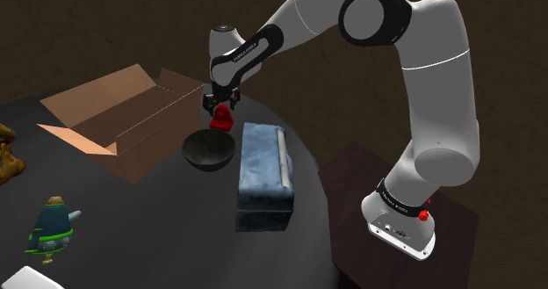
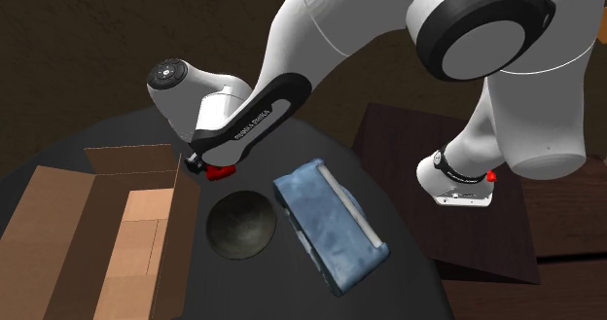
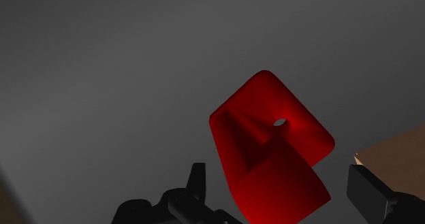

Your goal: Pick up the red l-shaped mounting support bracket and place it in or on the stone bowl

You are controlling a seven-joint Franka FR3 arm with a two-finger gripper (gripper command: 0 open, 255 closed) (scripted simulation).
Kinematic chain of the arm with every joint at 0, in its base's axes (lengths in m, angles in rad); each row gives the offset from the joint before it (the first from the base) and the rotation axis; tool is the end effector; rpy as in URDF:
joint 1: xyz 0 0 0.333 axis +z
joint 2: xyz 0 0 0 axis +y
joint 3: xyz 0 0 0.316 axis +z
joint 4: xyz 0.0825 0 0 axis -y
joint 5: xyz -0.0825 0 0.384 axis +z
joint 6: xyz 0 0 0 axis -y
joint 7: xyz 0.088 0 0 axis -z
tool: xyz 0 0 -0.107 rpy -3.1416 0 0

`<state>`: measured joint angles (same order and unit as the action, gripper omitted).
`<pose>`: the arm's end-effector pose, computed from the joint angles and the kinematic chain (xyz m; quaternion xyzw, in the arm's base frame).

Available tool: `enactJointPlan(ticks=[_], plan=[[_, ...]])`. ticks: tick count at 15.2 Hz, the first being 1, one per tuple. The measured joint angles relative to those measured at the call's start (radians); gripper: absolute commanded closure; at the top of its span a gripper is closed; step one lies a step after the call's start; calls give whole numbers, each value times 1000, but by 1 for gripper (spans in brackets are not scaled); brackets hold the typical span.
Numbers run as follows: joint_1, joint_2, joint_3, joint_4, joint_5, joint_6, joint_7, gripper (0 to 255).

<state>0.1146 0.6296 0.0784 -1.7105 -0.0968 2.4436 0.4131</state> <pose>0.6731 0.1255 0.2357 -0.9951 0.0831 -0.0538 0.0059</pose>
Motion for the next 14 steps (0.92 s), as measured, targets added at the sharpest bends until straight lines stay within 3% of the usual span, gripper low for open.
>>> enactJointPlan(ticks=[3, 4, 14], plan=[[0, 0, 0, 0, 0, 0, 0, 0], [0, 0, 0, 0, 0, 0, 0, 255], [0, 0, 0, 0, 0, 0, 0, 255]])
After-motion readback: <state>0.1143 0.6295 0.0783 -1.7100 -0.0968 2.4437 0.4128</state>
